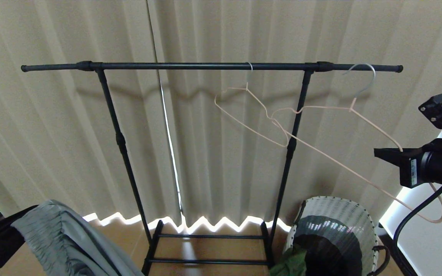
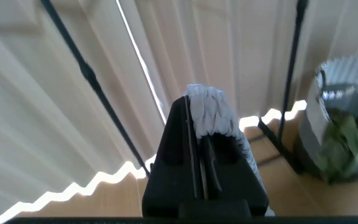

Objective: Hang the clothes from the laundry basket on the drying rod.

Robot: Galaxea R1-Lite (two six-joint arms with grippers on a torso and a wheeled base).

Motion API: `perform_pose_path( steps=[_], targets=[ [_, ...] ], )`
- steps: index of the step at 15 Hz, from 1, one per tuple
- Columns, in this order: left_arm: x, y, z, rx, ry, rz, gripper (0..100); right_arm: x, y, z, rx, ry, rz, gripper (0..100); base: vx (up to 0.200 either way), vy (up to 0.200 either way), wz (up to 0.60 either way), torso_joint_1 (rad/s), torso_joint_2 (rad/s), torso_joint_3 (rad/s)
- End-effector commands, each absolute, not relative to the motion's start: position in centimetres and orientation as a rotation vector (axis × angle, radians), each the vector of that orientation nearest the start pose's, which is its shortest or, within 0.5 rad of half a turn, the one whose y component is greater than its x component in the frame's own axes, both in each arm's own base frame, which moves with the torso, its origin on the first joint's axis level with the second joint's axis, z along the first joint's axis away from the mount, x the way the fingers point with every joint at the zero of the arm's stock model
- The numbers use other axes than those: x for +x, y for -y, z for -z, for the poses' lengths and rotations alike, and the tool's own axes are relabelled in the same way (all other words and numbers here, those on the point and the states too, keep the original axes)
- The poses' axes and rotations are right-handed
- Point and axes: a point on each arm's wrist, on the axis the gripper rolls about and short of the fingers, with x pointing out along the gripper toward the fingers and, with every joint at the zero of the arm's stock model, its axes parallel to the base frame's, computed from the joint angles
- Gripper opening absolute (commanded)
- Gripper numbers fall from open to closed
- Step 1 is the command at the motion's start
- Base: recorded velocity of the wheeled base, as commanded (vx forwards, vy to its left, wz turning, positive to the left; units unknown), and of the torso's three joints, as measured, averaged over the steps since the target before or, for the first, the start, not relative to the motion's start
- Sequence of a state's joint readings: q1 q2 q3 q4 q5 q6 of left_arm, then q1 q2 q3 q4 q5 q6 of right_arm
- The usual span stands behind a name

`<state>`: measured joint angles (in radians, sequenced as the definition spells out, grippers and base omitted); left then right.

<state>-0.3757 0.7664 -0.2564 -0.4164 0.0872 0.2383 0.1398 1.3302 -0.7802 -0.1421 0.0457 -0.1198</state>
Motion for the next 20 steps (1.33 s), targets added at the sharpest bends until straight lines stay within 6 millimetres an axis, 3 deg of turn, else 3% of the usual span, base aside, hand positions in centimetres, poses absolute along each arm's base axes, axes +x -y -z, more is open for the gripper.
perform_pose_path(
  steps=[1,3,8,10,11,15,17,20],
  targets=[
    [7.2,2.6,-17.7,0.26,-0.067,0.299,0,20.4,-3.0,-22.5,-0.136,-0.388,-0.207,0,-0.2,0.0,0.0,0.002,0.0,0.002],
    [7.3,2.7,-17.6,0.264,-0.077,0.303,0,20.1,-2.9,-22.8,-0.132,-0.371,-0.208,0,-0.2,0.0,0.0,0.005,0.0,0.0],
    [8.6,3.3,-17.8,0.294,-0.115,0.317,0,19.2,-4.2,-23.4,-0.007,-0.352,-0.256,0,0.0,0.0,0.0,0.0,0.0,0.0],
    [12.3,4.7,-19.3,0.334,-0.184,0.314,0,17.9,-6.4,-22.3,0.009,-0.393,-0.371,0,0.0,0.0,0.0,0.0,0.0,0.0],
    [12.5,4.8,-19.4,0.335,-0.189,0.312,0,17.9,-6.5,-22.3,0.009,-0.396,-0.375,0,0.0,0.0,0.0,0.0,0.0,0.0],
    [19.5,7.4,-22.4,0.399,-0.376,0.247,0,16.3,-9.7,-20.7,0.017,-0.473,-0.543,0,0.0,0.0,0.0,0.0,0.0,0.0],
    [22.4,8.6,-22.9,0.367,-0.392,0.241,0,15.9,-10.9,-20.6,0.042,-0.497,-0.595,0,0.0,0.0,0.0,0.0,0.0,0.0],
    [25.2,10.5,-23.0,0.293,-0.436,0.191,0,15.5,-12.3,-20.5,0.025,-0.508,-0.661,0,0.0,0.0,0.0,0.0,0.0,0.0]
  ],
)
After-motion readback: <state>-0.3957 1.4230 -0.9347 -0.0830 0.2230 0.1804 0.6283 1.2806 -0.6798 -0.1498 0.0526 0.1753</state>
